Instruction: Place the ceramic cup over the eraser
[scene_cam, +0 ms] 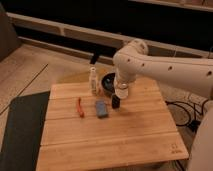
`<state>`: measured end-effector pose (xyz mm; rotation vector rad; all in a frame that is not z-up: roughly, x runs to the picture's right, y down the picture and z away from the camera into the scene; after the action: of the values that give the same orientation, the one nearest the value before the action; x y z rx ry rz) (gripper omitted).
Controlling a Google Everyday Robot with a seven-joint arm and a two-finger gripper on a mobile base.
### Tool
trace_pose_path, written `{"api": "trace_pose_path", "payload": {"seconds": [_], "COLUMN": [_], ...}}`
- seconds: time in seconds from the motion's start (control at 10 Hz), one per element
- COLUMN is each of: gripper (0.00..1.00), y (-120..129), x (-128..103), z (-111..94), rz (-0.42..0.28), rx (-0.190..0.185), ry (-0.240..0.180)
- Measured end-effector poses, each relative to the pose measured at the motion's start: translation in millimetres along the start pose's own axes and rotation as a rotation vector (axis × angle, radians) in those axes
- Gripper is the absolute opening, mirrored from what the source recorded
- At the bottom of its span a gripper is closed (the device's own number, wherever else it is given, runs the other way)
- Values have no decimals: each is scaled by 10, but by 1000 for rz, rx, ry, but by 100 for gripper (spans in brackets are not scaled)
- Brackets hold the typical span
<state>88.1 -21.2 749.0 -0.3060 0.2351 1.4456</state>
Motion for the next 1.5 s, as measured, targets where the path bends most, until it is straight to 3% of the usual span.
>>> {"api": "trace_pose_path", "payload": {"seconds": [0.2,0.6,1.2,1.5], "gripper": [0,0,0,0], "y": [49,83,186,185], "x": [-19,79,66,102], "z": [49,192,374,541], "rz": [-11,-31,-62,-82], "rx": [-24,-37,-72,-66], "ry": [-8,16,15,42]}}
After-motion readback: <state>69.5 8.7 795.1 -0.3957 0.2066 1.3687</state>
